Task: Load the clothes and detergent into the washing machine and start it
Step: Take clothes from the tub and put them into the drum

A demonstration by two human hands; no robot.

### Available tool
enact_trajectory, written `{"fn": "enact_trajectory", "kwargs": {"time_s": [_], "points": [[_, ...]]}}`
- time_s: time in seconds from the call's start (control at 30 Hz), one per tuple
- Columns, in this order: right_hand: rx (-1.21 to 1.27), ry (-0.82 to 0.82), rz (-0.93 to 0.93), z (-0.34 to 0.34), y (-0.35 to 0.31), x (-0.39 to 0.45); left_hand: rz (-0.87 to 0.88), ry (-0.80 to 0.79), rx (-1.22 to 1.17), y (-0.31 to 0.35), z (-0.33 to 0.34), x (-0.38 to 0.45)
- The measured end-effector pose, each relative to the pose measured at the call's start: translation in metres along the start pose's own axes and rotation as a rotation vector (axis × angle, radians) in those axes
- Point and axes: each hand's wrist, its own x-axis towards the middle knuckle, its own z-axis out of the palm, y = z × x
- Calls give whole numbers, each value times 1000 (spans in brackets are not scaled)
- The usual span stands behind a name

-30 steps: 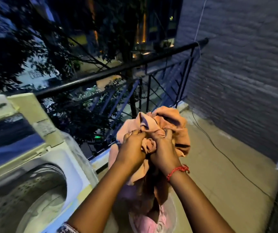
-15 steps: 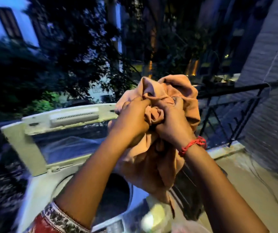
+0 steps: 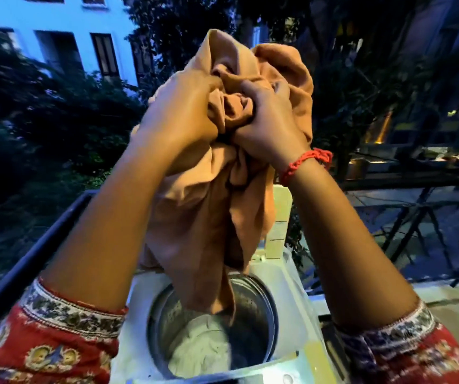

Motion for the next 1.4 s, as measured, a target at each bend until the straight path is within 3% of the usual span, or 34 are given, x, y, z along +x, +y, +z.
{"fn": "enact_trajectory", "kwargs": {"time_s": [0.3, 0.5, 0.77, 1.13, 1.23, 1.4], "points": [[88, -216, -35, 98, 47, -39, -208, -86, -114, -24, 64, -61], [124, -375, 93, 147, 84, -87, -353, -227, -97, -57, 143, -102], [119, -485, 210, 201, 130, -148, -466, -283, -153, -63, 207, -154], [73, -692, 328, 260, 172, -212, -572, -616, -186, -97, 303, -220], [30, -776, 342, 270, 181, -221, -575, -718, -95, -102, 319, -231], [-72, -1061, 331, 287, 200, -240, -549, -986, -81, -111, 343, -254]]}}
